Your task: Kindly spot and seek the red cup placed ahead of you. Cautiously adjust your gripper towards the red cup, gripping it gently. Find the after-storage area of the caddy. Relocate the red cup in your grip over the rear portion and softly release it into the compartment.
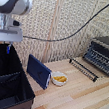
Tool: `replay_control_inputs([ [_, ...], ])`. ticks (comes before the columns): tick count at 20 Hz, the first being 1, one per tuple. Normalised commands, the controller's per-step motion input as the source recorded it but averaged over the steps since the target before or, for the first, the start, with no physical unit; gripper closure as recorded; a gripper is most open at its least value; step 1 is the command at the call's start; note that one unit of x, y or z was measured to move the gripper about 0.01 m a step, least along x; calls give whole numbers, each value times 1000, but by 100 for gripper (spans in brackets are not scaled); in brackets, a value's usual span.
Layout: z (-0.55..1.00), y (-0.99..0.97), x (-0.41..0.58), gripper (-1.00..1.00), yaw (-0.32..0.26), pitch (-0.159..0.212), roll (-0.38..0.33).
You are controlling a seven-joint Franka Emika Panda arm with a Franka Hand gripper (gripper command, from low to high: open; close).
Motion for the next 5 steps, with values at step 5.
replay_control_inputs([
  [5, 227, -287, 90, -100, 312, -66, 6],
])
